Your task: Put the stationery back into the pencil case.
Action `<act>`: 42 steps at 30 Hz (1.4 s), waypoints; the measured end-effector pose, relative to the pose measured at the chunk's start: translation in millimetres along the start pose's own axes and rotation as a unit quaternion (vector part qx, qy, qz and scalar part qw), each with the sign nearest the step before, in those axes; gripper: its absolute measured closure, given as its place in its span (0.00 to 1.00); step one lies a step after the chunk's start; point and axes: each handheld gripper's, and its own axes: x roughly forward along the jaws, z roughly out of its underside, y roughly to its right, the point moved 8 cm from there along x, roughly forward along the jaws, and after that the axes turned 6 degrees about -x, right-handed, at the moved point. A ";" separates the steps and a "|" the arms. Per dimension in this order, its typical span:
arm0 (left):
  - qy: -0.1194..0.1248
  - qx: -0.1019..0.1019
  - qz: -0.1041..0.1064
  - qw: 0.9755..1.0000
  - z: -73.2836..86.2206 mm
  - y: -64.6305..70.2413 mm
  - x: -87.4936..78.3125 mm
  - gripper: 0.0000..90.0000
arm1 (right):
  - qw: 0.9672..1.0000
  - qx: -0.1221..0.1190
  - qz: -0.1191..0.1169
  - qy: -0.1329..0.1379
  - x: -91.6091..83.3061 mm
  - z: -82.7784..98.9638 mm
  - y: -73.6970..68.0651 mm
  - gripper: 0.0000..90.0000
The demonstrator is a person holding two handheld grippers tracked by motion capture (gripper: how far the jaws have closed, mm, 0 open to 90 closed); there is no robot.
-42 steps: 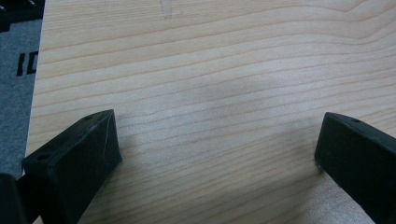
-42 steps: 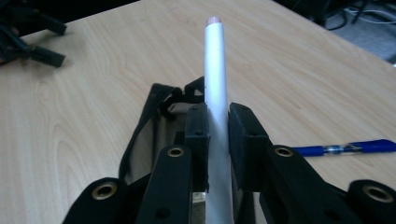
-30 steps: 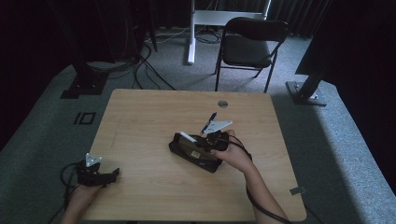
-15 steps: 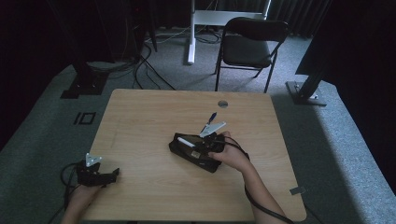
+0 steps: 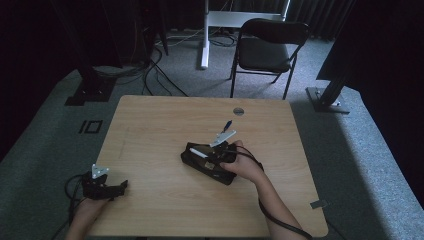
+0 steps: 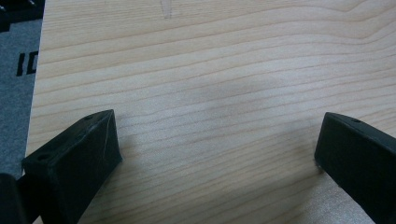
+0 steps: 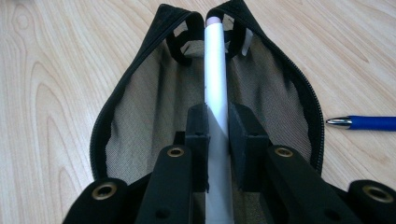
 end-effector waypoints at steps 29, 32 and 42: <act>0.000 0.000 0.000 1.000 0.0 0.0 0.0 0.00 | 0.998 -0.013 0.012 -0.066 18.0 0.9 0.9 0.86; 0.000 0.000 0.000 1.000 0.0 0.0 0.0 0.00 | 0.997 -0.011 0.013 -0.070 18.5 1.0 1.8 0.86; 0.000 0.000 0.000 1.000 0.0 0.0 0.0 0.00 | 0.999 0.001 0.010 -0.048 10.0 -3.5 1.4 0.84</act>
